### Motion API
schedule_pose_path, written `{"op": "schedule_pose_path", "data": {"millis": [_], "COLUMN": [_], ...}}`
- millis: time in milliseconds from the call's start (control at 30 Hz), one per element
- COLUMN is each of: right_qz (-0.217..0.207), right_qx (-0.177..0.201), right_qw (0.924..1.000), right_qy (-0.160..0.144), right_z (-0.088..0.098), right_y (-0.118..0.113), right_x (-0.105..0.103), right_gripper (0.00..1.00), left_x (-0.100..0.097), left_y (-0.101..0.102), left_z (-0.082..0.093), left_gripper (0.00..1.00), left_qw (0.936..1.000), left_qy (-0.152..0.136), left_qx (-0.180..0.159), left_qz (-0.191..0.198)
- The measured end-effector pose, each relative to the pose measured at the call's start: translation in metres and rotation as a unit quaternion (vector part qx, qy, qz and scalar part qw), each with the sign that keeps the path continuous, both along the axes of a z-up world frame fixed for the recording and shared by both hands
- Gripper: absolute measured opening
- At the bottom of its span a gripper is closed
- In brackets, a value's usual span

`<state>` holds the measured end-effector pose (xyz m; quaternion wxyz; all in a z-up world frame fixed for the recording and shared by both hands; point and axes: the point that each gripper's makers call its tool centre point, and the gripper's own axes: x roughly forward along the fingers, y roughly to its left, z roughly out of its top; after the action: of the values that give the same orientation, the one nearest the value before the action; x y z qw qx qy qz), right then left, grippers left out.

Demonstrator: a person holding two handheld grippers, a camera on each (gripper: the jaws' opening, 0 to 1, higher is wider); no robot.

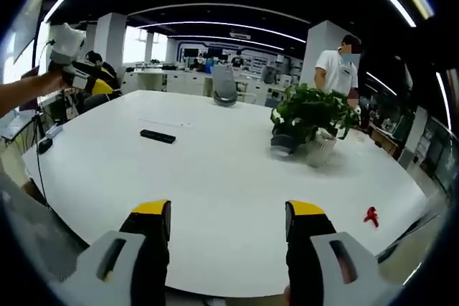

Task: Press the specified remote control buttons in sequence, fully releasing each button before pressing the next.

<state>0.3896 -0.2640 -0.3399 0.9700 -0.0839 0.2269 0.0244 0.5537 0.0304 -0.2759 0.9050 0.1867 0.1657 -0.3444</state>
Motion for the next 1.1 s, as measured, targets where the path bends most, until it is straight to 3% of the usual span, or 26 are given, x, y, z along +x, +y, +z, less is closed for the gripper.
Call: {"op": "schedule_pose_path", "data": {"millis": [167,267,633,767,833,967,1100], "right_qz": [-0.008,-0.011,-0.019,-0.017,-0.015,-0.011,-0.013], "right_qx": [0.01,0.015,0.014,0.013,0.013,0.011,0.012], "right_qw": [0.9999,0.9997,0.9993,0.9992,0.9992,0.9993,0.9994], "right_qy": [-0.01,-0.014,-0.031,-0.033,-0.034,-0.034,-0.031], "right_z": [0.004,0.005,0.011,0.013,0.013,0.013,0.012], "right_y": [-0.003,-0.004,-0.007,-0.006,-0.005,-0.004,-0.005], "right_x": [0.0,0.0,0.0,0.0,0.0,0.001,0.001], "right_gripper": [0.66,0.67,0.7,0.72,0.73,0.74,0.74], "left_x": [-0.033,-0.058,-0.122,-0.136,-0.142,-0.149,-0.159], "left_y": [0.012,0.016,0.032,0.039,0.041,0.05,0.052], "left_z": [0.01,0.01,-0.012,-0.016,-0.017,-0.018,-0.032], "left_gripper": [0.47,0.5,0.57,0.59,0.62,0.7,0.71], "left_qw": [0.999,0.9971,0.9897,0.9884,0.9823,0.9762,0.9741], "left_qy": [-0.009,0.002,0.016,0.0,0.009,-0.013,-0.006], "left_qx": [-0.03,-0.061,-0.104,-0.101,-0.131,-0.143,-0.137], "left_qz": [0.031,0.045,0.096,0.113,0.133,0.163,0.18]}}
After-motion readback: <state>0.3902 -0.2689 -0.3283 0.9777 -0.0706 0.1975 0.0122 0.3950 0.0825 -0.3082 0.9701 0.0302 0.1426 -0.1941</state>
